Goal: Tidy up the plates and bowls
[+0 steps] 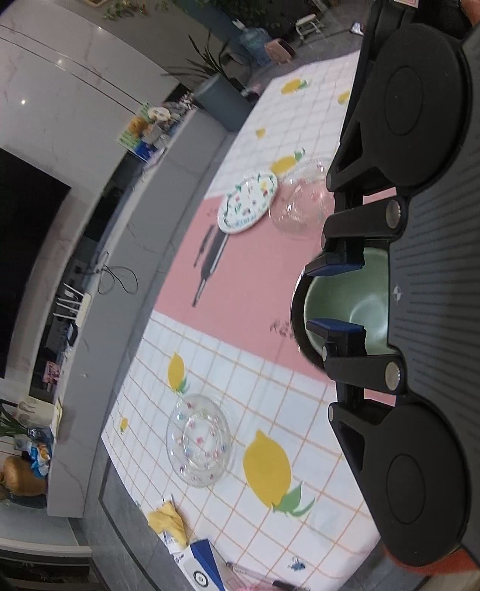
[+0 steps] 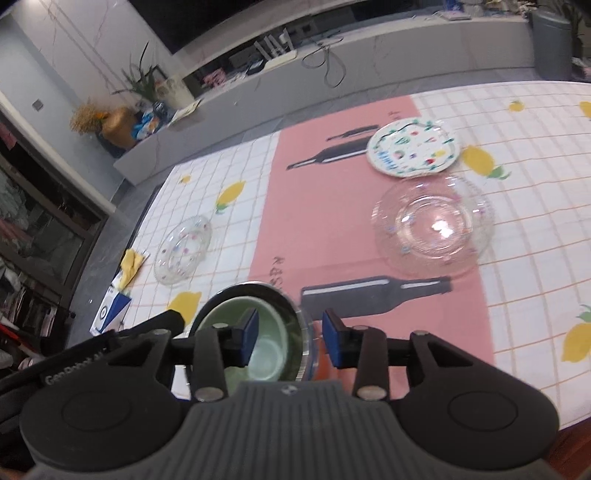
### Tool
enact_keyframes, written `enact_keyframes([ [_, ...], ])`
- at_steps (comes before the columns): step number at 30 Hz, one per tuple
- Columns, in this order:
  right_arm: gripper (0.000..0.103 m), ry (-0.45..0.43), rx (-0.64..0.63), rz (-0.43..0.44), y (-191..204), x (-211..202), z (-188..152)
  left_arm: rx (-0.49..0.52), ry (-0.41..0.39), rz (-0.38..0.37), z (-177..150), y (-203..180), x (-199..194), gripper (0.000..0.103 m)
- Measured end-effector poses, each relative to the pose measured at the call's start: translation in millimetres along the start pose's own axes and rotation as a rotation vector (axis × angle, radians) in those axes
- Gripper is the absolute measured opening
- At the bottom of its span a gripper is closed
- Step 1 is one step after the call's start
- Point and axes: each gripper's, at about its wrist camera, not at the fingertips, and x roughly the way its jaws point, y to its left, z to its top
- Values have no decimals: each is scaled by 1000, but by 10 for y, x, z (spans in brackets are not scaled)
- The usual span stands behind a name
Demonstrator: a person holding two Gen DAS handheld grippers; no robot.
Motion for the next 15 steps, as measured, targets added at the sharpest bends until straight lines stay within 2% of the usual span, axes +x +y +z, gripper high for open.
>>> enact_keyframes([
  [5,39,-35,40,-35,-247,-126,-24,-22,0,-53,-90,-177,81,30],
  [8,40,-44,71,-57,-436,-170,-42,-20,4,-76,-142,-318,158,36],
  [10,42,-49,98,-71,-582,-196,-46,1,16,-85,-165,-437,228,43],
  [12,47,-55,127,-85,-729,-210,-46,19,24,-89,-181,-559,303,47],
  [15,49,-59,179,-105,-950,-219,-43,26,36,-95,-191,-702,425,51],
])
